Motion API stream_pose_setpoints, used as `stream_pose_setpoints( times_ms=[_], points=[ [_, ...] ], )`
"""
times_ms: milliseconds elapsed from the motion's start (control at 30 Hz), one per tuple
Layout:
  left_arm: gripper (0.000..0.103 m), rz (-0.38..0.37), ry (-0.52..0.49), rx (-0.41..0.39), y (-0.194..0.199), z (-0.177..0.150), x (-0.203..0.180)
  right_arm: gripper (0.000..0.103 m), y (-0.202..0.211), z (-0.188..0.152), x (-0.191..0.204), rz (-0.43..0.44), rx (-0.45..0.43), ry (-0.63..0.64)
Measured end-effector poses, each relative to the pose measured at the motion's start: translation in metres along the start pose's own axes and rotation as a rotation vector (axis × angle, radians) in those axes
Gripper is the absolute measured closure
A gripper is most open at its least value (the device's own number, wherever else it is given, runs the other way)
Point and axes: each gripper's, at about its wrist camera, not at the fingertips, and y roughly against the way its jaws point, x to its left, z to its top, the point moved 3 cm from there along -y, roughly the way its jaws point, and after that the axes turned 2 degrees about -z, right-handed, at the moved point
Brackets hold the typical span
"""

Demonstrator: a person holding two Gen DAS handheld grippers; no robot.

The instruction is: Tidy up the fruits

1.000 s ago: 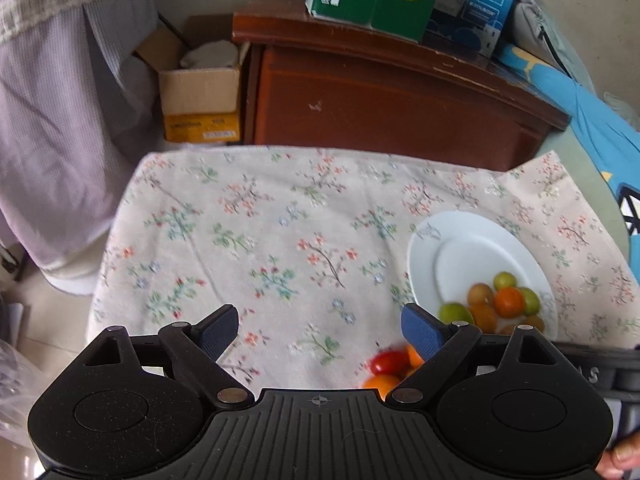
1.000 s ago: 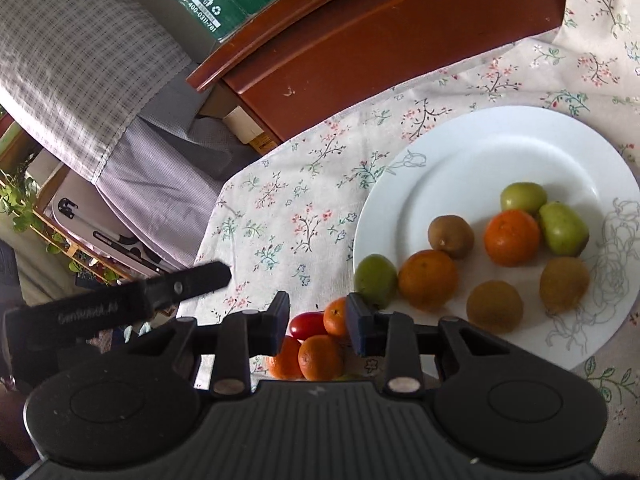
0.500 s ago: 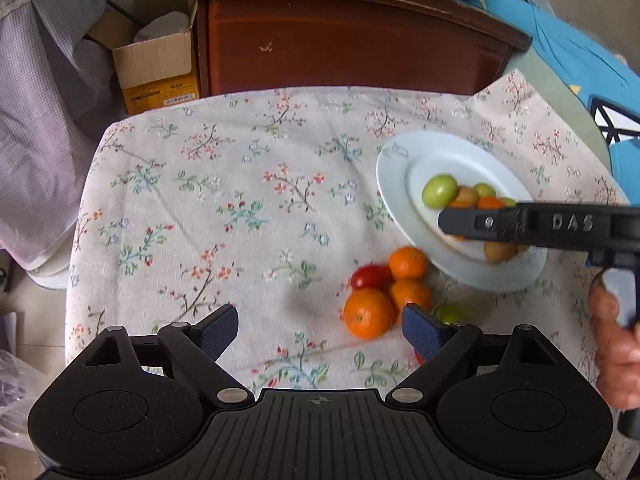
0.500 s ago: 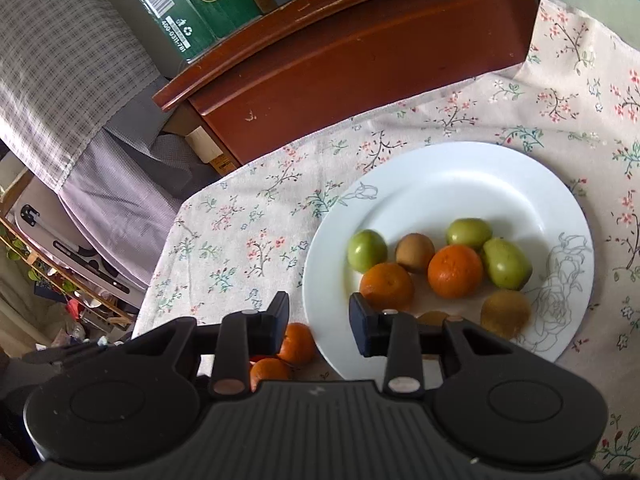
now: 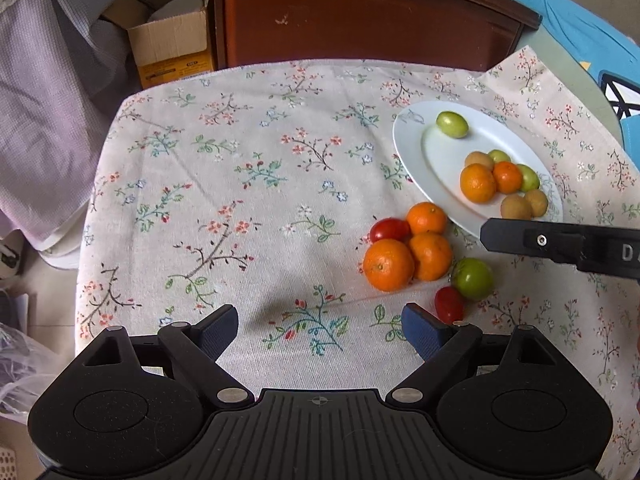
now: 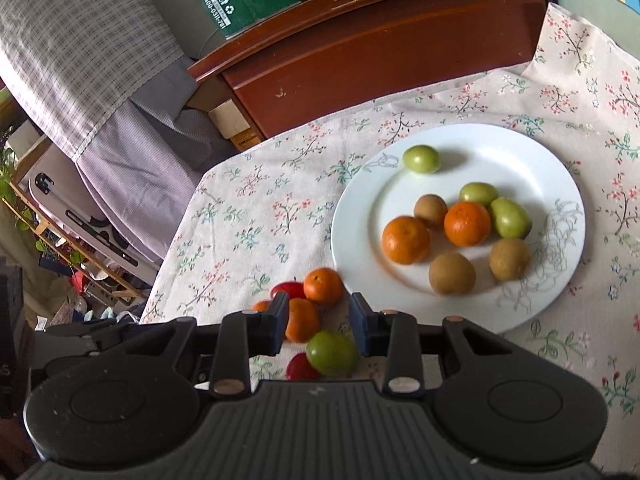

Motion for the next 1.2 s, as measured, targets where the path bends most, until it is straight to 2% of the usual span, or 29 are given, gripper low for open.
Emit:
stream_pose_setpoints(
  times_ms=[167, 267, 400, 467, 700, 933, 1067, 1200],
  points=[
    [0.013, 0.027, -0.018, 0.003, -0.009, -0.004, 0.0, 0.068, 0.004, -0.016, 0.004, -0.06, 0.012, 0.025],
    [0.012, 0.049, -0.04, -0.016, -0.011, -0.006, -0.001, 0.068, 0.001, -0.023, 0.004, -0.068, 0.025, 0.019],
    [0.0, 0.062, -0.075, -0.02, -0.016, -0.01, -0.005, 0.068, -0.005, -0.027, 0.006, -0.078, 0.034, 0.033],
    [0.0, 0.079, -0.12, -0.043, -0.018, -0.015, -0.011, 0.068, -0.008, -0.027, 0.005, -0.08, 0.035, 0.034],
    [0.0, 0.084, -0.094, -0.044, -0.019, -0.013, -0.009, 0.068, -0.018, -0.027, 0.004, -0.075, 0.048, 0.023],
    [0.0, 0.076, -0.105, -0.036, -0.018, -0.008, -0.009, 0.071, -0.019, -0.026, 0.0, -0.063, 0.058, -0.017],
    [0.001, 0.068, -0.113, -0.069, -0.015, -0.003, -0.01, 0.071, -0.01, -0.027, -0.004, -0.102, 0.063, -0.026],
    [0.005, 0.009, -0.117, -0.097, -0.011, 0.005, -0.015, 0.071, -0.001, -0.025, -0.013, -0.155, 0.069, -0.056]
  ],
)
